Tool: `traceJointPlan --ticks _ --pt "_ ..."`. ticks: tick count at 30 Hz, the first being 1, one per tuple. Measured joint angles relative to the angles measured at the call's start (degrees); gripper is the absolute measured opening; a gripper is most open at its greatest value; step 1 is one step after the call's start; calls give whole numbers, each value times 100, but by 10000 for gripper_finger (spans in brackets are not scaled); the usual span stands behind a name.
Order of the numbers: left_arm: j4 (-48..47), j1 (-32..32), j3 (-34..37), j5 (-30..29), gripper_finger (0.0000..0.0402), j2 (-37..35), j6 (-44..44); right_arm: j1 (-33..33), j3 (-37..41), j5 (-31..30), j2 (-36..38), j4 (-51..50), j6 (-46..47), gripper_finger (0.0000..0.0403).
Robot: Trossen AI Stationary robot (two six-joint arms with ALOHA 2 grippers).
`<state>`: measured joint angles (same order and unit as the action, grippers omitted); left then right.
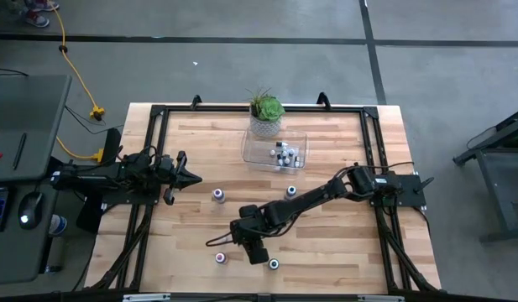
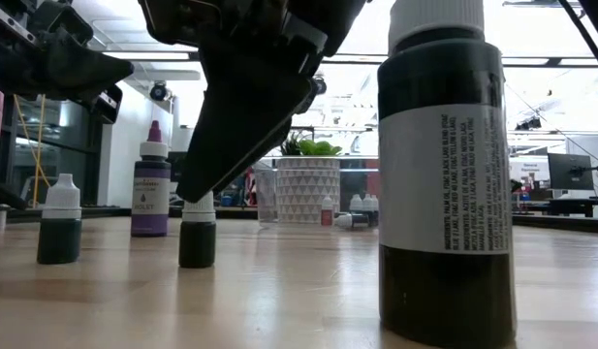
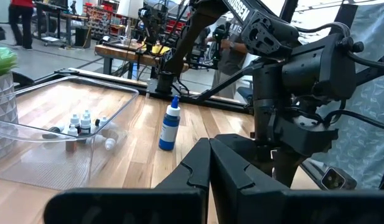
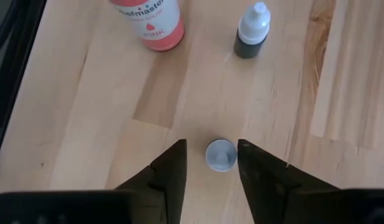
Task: Pick & Place food coloring
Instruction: Put the small black food coloring bottle into the bin
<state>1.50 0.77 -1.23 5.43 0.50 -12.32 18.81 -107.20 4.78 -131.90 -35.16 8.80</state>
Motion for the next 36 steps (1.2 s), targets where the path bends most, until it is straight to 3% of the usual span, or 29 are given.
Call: traceJointPlan --ticks 8,16,25,36 --pt "0 -2 -1 0 0 1 0 -4 0 -36 0 -10 -3 102" --pt "0 0 1 0 0 -1 0 -17 -6 -34 11 -90 7 36" --pt "-2 0 -1 0 0 -1 0 -100 -7 16 124 -213 -1 35" --pt "-2 -2 2 0 0 1 0 -480 -4 -343 1114 -959 25 35"
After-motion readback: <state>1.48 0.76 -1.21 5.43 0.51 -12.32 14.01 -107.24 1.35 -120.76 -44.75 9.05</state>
